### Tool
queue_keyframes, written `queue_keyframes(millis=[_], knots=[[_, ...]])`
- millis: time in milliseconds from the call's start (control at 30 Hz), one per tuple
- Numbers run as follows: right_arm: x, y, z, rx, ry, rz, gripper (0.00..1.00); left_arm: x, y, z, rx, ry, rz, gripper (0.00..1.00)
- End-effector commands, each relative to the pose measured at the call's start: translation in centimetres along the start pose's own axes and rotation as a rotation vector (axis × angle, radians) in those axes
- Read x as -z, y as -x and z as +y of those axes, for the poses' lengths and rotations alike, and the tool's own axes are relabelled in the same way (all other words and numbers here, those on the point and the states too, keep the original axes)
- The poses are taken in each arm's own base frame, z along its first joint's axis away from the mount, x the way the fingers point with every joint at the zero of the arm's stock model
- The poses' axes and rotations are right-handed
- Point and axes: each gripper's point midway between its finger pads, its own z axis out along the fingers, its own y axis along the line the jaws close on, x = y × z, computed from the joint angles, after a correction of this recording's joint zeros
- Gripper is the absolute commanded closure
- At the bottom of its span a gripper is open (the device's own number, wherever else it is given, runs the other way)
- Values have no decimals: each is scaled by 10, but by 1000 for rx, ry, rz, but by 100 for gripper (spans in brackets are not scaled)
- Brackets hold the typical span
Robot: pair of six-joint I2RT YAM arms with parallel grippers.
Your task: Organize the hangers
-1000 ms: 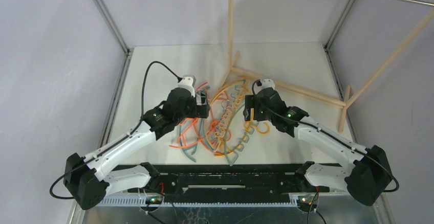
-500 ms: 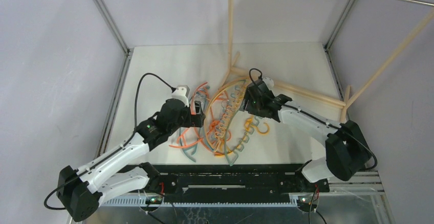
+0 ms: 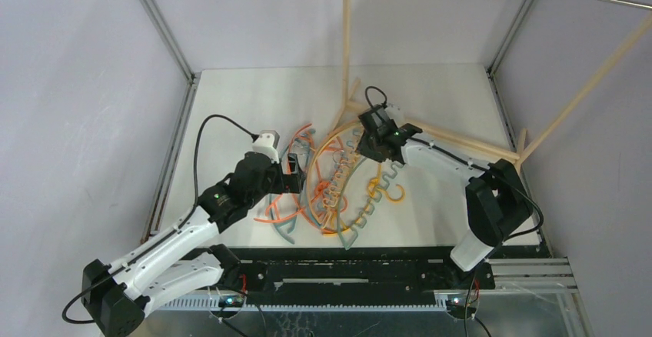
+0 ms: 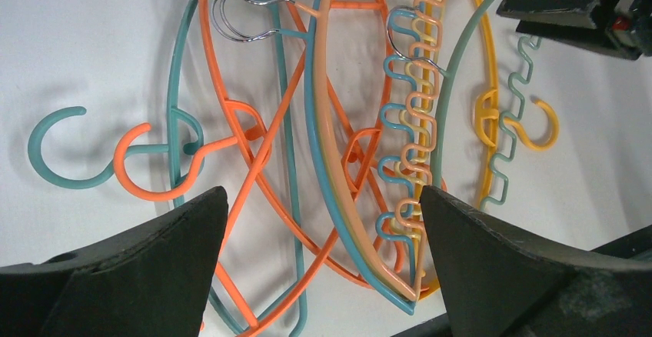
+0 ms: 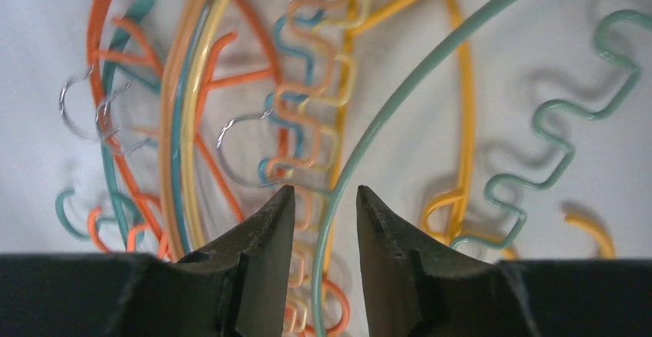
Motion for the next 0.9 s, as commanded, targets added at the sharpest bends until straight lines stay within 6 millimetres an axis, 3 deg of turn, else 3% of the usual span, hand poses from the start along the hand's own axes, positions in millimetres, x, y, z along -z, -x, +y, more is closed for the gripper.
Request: queue_keyframes(millis=[0,133,300,533,667,867], knots=[[37,-22,19,280,54,14,57,2,6,-2,5,-7,-26,0],[55,-60,11,491,74,76,57,0,6,-5,1,-14,-16,0],[62,-101,6,606,96,154,58,-2,1,-9,14,-32,1,1],[54,-131,8,629,106,224,54,-2,-6,-11,34,-45,29,0],[49,-144,13,631,121,240,46,0,-9,-9,33,-43,29,0],[41,-161,18,619,129,271,46,-1,-12,-7,23,-28,50,0]])
